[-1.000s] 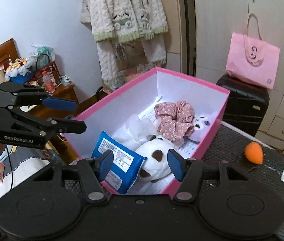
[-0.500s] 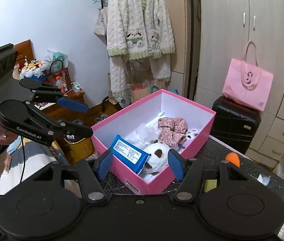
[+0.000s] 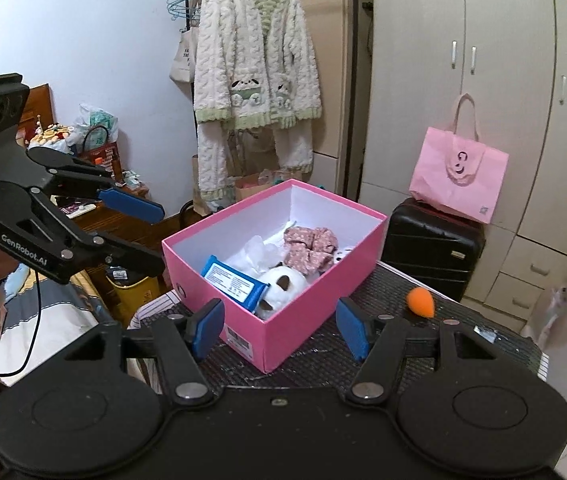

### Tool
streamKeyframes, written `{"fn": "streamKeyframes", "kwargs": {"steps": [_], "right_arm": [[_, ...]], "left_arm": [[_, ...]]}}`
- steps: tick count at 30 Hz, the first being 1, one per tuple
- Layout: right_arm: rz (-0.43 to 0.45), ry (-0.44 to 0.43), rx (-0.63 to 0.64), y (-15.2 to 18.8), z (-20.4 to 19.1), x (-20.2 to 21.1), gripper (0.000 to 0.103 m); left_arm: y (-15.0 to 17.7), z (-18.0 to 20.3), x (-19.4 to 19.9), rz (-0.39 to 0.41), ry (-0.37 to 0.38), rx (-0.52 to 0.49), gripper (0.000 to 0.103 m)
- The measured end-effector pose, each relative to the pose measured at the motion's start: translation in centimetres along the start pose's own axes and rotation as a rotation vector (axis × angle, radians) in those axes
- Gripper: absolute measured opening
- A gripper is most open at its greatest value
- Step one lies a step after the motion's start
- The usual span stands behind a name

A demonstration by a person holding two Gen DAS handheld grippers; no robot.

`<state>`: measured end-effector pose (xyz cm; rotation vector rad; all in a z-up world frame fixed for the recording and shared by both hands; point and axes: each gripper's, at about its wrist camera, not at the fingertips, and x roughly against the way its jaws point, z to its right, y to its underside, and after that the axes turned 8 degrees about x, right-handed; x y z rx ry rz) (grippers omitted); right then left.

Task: Organize soft objects
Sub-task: 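Move the left tool to the green sponge while the right tool approaches the orange sponge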

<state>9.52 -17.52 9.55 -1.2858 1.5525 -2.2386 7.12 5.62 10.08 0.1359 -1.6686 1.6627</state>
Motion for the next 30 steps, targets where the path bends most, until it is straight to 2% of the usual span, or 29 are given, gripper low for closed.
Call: {"fn": "streamKeyframes", "kwargs": {"steps": [8, 12, 17, 21, 25, 30], "right_arm": [[0.015, 0.024, -0.032, 1.7, 2.5, 0.3, 0.069], [0.012, 0.056, -0.059, 2.2, 4.7, -0.4, 0.069], [0.025, 0.072, -0.093, 2.2, 7.6, -1.4, 0.069], [0.029, 0.058, -0.125, 2.2, 9.9, -2.7, 0.069], [0.037, 0.083, -0.155, 3.0, 12.0, -3.8, 0.069], [0.029, 0.104, -0.178, 4.3, 14.5, -4.8, 0.069]], "left_arm": [[-0.2, 2.6, -4.2, 0.0, 0.034, 0.034, 0.068], [-1.4, 3.8, -6.3, 0.029, 0.06, 0.061, 0.068], [-2.5, 5.3, -8.8, 0.088, 0.029, 0.051, 0.068], [-2.7, 5.7, -11.1, 0.103, 0.023, 0.095, 0.068], [-2.3, 5.9, -13.3, 0.111, -0.034, 0.117, 0.068], [-1.5, 5.9, -15.2, 0.11, -0.066, 0.148, 0.068]]}}
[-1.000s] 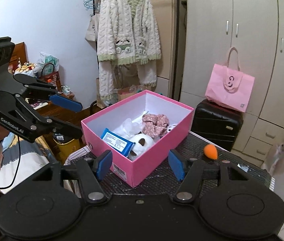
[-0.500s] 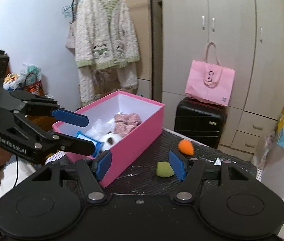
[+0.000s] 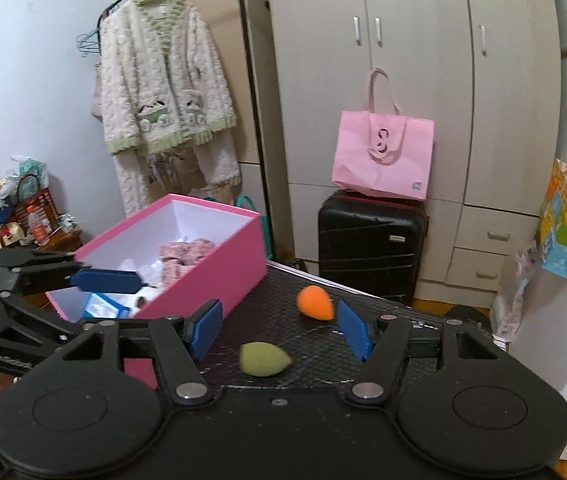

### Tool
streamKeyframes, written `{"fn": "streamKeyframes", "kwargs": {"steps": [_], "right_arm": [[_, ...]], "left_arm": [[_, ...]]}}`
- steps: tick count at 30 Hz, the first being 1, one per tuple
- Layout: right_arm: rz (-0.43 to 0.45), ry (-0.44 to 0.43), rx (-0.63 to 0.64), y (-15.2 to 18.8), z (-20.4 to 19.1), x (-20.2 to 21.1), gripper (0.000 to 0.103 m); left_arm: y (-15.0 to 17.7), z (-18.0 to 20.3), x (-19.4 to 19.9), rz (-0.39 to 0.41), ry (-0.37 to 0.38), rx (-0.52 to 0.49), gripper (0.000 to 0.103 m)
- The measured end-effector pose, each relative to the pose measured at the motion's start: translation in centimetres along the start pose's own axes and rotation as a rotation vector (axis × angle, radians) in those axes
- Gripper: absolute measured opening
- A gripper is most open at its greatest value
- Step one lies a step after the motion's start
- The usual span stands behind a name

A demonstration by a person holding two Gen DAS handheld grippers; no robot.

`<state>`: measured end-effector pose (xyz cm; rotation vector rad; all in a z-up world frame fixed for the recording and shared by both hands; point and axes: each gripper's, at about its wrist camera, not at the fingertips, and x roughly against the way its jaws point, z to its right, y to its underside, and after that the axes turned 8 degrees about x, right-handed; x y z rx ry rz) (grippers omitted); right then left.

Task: Organize soft objects
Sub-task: 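Move the left tool to the green sponge while the right tool approaches the orange sponge, then close the left tool on the green sponge while the right tool closes on the orange sponge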

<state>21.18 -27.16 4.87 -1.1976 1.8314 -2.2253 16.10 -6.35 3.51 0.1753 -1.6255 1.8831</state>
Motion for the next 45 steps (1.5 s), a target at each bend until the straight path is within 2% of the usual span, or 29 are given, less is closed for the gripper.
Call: {"fn": "streamKeyframes", "kwargs": {"steps": [7, 17, 21, 24, 26, 28, 31, 35, 45], "right_arm": [[0.012, -0.023, -0.033, 1.3, 2.9, -2.2, 0.069], [-0.042, -0.166, -0.083, 2.5, 5.7, -6.4, 0.069], [-0.079, -0.182, -0.037, 2.4, 5.8, -8.7, 0.069], [-0.106, -0.243, -0.062, 2.4, 5.7, -10.6, 0.069], [-0.116, -0.251, -0.051, 2.5, 5.4, -11.6, 0.069], [-0.12, -0.246, -0.038, 2.5, 5.3, -12.7, 0.069], [-0.11, -0.299, -0.041, 2.4, 6.0, -14.3, 0.069], [-0.089, -0.264, -0.036, 2.4, 7.0, -16.8, 0.069], [-0.131, -0.255, -0.007, 2.8, 6.9, -21.2, 0.069]], "left_arm": [[1.6, 1.7, -2.6, 0.014, -0.03, -0.044, 0.068], [3.1, 2.6, -7.9, -0.022, -0.122, -0.063, 0.068], [3.7, 2.8, -10.0, -0.038, -0.167, -0.082, 0.068], [3.9, 3.0, -11.5, -0.036, -0.207, -0.094, 0.068], [4.2, 3.1, -12.3, -0.043, -0.228, -0.11, 0.068], [4.4, 3.0, -13.1, -0.068, -0.243, -0.114, 0.068], [4.8, 2.5, -13.8, -0.099, -0.259, -0.105, 0.068], [5.1, 1.5, -14.7, -0.138, -0.296, -0.074, 0.068], [5.8, 0.1, -16.2, -0.178, -0.27, -0.052, 0.068]]}}
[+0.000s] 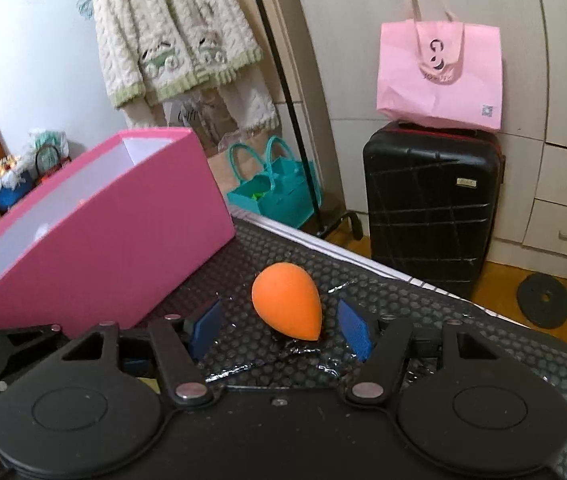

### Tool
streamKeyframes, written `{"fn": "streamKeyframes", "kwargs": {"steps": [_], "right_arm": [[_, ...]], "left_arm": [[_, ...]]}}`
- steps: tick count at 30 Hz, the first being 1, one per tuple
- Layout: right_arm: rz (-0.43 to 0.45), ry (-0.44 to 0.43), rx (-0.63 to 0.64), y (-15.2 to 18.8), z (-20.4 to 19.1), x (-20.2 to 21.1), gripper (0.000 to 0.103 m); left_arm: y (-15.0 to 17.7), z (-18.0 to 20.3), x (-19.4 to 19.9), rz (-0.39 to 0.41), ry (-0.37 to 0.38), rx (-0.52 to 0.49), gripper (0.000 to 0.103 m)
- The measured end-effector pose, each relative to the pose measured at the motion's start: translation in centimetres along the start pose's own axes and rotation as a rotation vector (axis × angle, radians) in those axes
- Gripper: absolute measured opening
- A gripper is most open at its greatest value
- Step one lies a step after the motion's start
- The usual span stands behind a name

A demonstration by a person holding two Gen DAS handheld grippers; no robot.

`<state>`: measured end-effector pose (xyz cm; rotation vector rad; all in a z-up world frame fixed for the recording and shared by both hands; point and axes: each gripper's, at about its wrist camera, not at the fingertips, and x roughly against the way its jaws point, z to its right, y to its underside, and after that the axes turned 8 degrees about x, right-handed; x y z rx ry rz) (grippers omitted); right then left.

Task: Organize soft objects
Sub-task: 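Close the left tool on the green sponge while the right tool closes on the orange sponge, then carry the green sponge in the left tool while the right tool carries the orange sponge over the box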

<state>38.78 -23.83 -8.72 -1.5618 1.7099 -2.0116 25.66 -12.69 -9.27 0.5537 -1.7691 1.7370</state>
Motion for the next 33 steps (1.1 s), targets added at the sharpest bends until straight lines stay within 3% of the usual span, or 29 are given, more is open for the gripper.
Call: {"fn": "streamKeyframes", "kwargs": {"steps": [3, 6, 8, 15, 19, 33], "right_arm": [[-0.013, 0.03, 0.026, -0.3, -0.2, -0.9, 0.069], [-0.018, 0.058, 0.059, -0.3, -0.3, -1.7, 0.067], [-0.009, 0.029, 0.078, -0.1, -0.5, -1.9, 0.045], [0.03, 0.061, 0.087, 0.6, -1.8, 0.0, 0.044], [0.031, 0.073, 0.033, 0.7, -2.1, 1.9, 0.044], [0.117, 0.16, -0.174, 5.5, -4.0, 7.9, 0.045]], "left_arm": [[0.0, -0.1, 0.0, 0.006, 0.016, 0.001, 0.066], [0.1, -0.5, 0.2, 0.005, 0.053, 0.003, 0.049], [0.0, -0.5, 0.3, 0.003, 0.053, 0.004, 0.045], [0.1, -0.8, 1.5, 0.044, 0.133, 0.002, 0.043], [0.1, -1.3, 2.3, 0.06, 0.142, 0.019, 0.043], [1.7, -2.5, 5.6, 0.013, 0.238, 0.077, 0.044]]}}
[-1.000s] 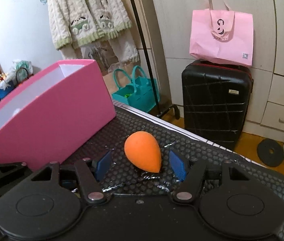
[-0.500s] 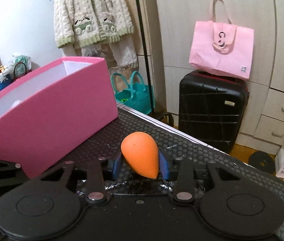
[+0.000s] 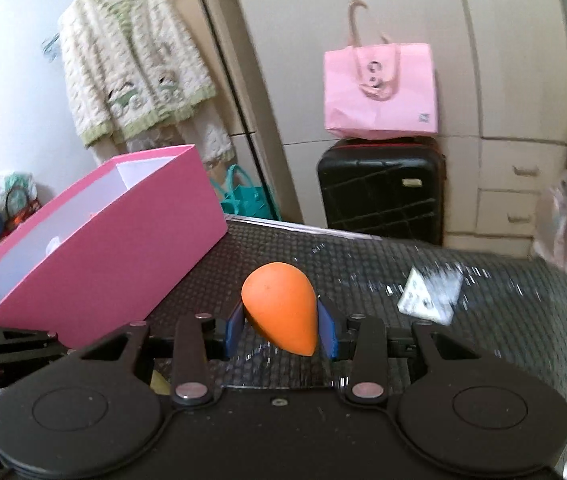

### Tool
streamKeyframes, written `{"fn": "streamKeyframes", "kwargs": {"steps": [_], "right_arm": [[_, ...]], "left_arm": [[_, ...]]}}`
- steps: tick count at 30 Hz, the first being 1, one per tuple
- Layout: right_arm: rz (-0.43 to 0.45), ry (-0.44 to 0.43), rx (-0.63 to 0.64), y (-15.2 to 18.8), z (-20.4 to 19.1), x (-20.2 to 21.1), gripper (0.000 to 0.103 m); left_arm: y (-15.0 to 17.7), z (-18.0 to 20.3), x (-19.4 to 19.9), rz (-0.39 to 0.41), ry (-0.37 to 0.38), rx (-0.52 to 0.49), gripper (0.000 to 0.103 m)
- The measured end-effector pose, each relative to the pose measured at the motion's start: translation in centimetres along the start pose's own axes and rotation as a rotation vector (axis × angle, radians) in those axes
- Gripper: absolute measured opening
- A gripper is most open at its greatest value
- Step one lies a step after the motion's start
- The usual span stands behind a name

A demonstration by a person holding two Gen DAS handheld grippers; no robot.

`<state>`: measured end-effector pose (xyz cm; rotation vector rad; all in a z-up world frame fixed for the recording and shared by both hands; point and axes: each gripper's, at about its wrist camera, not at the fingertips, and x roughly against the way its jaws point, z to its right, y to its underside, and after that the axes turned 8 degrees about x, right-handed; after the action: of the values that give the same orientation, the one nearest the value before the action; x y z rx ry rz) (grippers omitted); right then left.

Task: Organize soft objects
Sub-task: 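Carry the green sponge in the left tool while the right tool carries the orange sponge over the box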

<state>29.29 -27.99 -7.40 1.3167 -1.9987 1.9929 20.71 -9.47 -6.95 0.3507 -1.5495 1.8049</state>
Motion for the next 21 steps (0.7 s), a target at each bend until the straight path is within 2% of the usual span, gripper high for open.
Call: {"fn": "streamKeyframes", "kwargs": {"steps": [5, 11, 21], "right_arm": [[-0.029, 0.09, -0.054, 1.7, -0.9, 2.1, 0.045], [-0.052, 0.145, -0.078, 3.1, -2.3, 5.0, 0.045], [-0.085, 0.148, -0.047, 5.2, -6.9, 8.6, 0.045]], "left_arm": [[0.4, -0.3, 2.5, -0.04, 0.015, -0.001, 0.044], [1.4, 0.0, 5.6, -0.028, 0.026, -0.048, 0.044], [2.3, -1.6, 9.6, -0.046, 0.058, -0.078, 0.044]]}}
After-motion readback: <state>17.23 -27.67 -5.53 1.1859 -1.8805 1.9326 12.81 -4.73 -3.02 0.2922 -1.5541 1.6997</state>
